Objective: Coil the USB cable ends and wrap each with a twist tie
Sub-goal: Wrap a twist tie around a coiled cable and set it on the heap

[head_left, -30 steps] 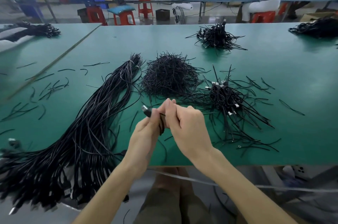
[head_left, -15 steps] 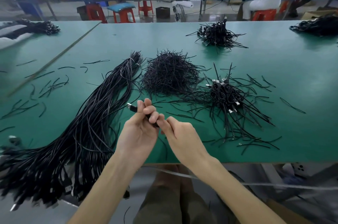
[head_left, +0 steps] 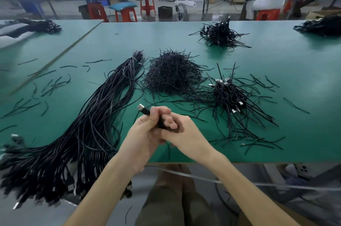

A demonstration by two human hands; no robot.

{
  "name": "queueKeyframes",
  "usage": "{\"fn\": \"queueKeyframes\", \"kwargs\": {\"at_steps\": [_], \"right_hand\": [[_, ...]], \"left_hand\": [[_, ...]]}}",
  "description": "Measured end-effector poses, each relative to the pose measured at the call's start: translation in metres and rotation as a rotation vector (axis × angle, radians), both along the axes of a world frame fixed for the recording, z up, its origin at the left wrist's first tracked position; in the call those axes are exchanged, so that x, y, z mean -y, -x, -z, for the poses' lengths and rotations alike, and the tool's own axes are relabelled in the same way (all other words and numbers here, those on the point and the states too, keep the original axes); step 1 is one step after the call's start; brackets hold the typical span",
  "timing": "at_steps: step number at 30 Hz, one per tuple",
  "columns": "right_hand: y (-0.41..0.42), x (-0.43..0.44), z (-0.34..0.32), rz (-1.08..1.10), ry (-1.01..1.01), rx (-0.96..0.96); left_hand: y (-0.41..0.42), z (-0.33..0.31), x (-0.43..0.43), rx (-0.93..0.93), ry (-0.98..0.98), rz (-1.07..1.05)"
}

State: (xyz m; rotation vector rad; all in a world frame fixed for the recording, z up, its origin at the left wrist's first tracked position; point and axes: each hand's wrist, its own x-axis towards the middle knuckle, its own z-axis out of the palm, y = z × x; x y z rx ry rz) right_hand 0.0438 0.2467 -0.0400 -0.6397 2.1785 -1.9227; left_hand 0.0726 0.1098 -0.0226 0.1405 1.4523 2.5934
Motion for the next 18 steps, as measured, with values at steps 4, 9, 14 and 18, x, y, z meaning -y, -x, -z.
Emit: {"fn": "queueKeyframes", "kwargs": {"at_steps": [4,9,14,18], "right_hand": [[-0.004,-0.004,0.003,0.072,0.099,0.036],[-0.001,-0.015,0.004,0.135,0.025,-0.072],[-0.002,-0.019,-0.001,0.221,-0.220,-0.233],[0.003,-0.021,-0.009,0.278,-0.293,-0.269]], "left_hand": [[0.004,-0.007,0.001,-0.076,0.228,0.052],[0.010,-0.009,0.006,-0.158,0.412,0.082],[0.011,-0.003,0.004,-0.175,0.543,-0.048],[0.016,0.001,0.004,-0.164,0.666,-0.210]]}}
